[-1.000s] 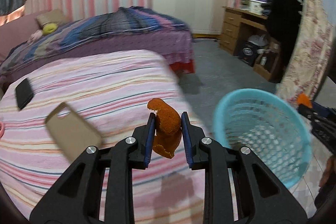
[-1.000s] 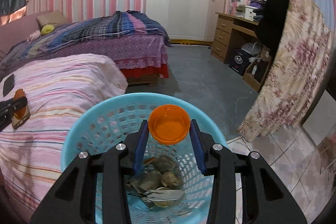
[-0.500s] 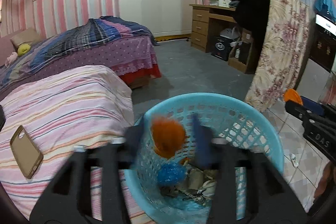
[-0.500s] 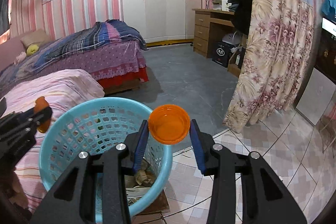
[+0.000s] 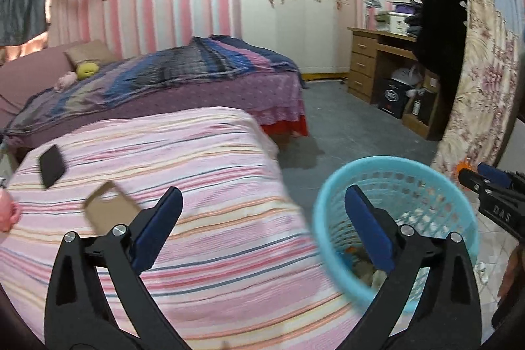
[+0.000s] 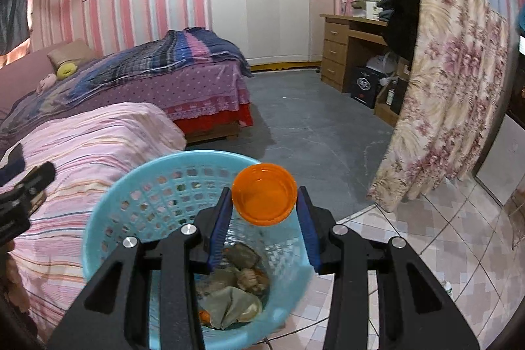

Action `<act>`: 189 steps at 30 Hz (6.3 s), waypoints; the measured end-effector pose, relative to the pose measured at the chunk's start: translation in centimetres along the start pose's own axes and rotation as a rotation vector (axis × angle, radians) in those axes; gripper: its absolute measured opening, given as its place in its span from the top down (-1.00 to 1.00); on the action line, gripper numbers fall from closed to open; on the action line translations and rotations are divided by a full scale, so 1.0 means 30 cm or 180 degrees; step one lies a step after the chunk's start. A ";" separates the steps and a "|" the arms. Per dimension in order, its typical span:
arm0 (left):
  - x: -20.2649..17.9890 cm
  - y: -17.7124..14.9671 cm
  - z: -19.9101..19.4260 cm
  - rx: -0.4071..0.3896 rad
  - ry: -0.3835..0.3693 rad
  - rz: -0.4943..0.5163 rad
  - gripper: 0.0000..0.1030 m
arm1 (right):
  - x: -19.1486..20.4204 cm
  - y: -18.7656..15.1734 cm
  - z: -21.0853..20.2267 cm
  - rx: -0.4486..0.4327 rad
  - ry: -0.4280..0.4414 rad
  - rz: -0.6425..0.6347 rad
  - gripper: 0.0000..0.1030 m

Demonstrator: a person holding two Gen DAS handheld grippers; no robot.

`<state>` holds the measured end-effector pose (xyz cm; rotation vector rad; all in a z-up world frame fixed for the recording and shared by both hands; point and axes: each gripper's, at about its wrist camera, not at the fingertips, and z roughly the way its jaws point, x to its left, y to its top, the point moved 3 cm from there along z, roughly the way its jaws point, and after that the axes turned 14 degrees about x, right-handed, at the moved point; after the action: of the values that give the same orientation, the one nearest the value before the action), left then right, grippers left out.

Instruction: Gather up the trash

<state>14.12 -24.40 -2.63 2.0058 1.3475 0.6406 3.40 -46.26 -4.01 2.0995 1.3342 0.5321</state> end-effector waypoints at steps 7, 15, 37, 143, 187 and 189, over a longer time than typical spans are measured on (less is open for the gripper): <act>0.206 -0.075 -0.126 -0.0011 0.0176 -0.0233 -0.89 | 0.070 -0.003 -0.008 -0.0067 0.0045 0.0004 -0.71; 0.388 -0.200 -0.237 -0.0020 0.0372 -0.0472 -0.89 | 0.219 -0.018 -0.055 -0.0120 0.0265 -0.0030 -0.91; 0.538 -0.329 -0.310 -0.0026 0.0518 -0.0592 -0.89 | 0.471 -0.267 -0.190 -0.0083 0.0608 -0.0465 -0.91; 0.569 -0.374 -0.384 -0.0315 0.0745 -0.0536 -0.89 | 0.590 -0.367 -0.333 -0.0660 0.0400 -0.0769 -0.91; 0.574 -0.368 -0.394 -0.0380 0.0878 -0.0534 -0.89 | 0.592 -0.354 -0.327 -0.0672 0.0371 -0.0777 -0.91; 0.573 -0.368 -0.394 -0.0380 0.0878 -0.0532 -0.89 | 0.590 -0.352 -0.326 -0.0670 0.0370 -0.0778 -0.91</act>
<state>5.19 -2.56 -1.80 1.7348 1.5779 0.9217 -2.29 -24.16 -3.37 1.7304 1.5046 0.6657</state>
